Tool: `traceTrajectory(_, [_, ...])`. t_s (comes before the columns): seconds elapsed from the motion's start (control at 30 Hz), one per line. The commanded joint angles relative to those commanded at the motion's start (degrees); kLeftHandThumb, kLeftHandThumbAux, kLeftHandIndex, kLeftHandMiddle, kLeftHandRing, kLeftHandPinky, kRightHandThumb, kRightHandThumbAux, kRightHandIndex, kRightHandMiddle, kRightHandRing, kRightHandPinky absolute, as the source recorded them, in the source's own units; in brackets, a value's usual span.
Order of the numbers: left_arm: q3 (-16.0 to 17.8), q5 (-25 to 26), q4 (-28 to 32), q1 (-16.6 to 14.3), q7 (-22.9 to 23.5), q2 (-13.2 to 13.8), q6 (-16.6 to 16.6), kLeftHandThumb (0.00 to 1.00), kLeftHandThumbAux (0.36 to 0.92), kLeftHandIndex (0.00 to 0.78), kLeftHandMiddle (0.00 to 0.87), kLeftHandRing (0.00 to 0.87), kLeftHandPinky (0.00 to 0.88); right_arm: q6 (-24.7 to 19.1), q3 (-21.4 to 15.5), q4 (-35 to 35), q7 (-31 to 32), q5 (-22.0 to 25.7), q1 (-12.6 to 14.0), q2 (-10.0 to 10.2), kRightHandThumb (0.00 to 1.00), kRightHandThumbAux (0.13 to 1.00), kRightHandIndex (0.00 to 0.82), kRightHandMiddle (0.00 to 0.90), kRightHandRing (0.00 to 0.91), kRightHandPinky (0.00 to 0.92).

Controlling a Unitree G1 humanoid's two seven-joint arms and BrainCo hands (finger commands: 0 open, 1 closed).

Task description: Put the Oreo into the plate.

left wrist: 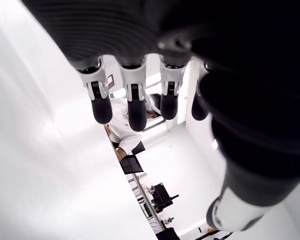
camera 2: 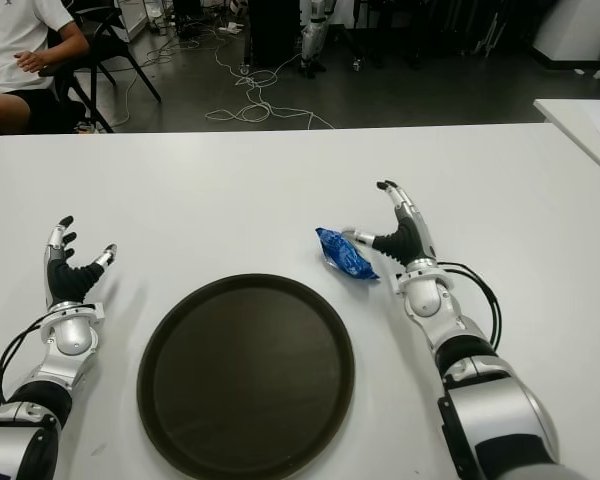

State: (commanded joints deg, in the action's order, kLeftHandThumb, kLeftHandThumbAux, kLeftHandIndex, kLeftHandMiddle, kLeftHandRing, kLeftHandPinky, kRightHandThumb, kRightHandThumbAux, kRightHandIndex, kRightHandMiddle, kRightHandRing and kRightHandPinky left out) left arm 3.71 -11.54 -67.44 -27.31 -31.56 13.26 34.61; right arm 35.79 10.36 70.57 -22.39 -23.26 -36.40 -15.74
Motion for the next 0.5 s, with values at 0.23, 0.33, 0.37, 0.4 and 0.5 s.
traceTrajectory(0.23, [0.23, 0.41, 0.09, 0.06, 0.44, -0.12, -0.11, 0.206, 0.800, 0.108, 0.075, 0.086, 0.114, 0.07, 0.89, 0.43, 0.10, -0.48, -0.21, -0.34, 0.000, 0.694, 0.000, 0.000, 0.000, 0.000])
traceTrajectory(0.33, [0.16, 0.49, 0.13, 0.05, 0.37, -0.14, -0.25, 0.196, 0.799, 0.105, 0.082, 0.089, 0.112, -0.08, 1.09, 0.49, -0.30, -0.77, -0.23, -0.33, 0.000, 0.706, 0.000, 0.000, 0.000, 0.000])
traceTrajectory(0.37, [0.11, 0.45, 0.13, 0.04, 0.27, -0.13, -0.33, 0.195, 0.799, 0.105, 0.083, 0.090, 0.113, -0.11, 1.14, 0.49, -0.50, -0.90, -0.24, -0.31, 0.000, 0.708, 0.000, 0.000, 0.000, 0.000])
traceTrajectory(0.4, [0.08, 0.43, 0.13, 0.03, 0.20, -0.11, -0.38, 0.198, 0.799, 0.105, 0.088, 0.095, 0.118, -0.14, 1.17, 0.50, -0.64, -1.01, -0.24, -0.29, 0.000, 0.717, 0.000, 0.000, 0.000, 0.000])
traceTrajectory(0.5, [-0.04, 0.28, 0.13, 0.02, -0.07, -0.09, -0.56, 0.209, 0.798, 0.107, 0.095, 0.101, 0.123, -0.18, 1.35, 0.50, -1.14, -1.41, -0.29, -0.16, 0.000, 0.729, 0.000, 0.000, 0.000, 0.000])
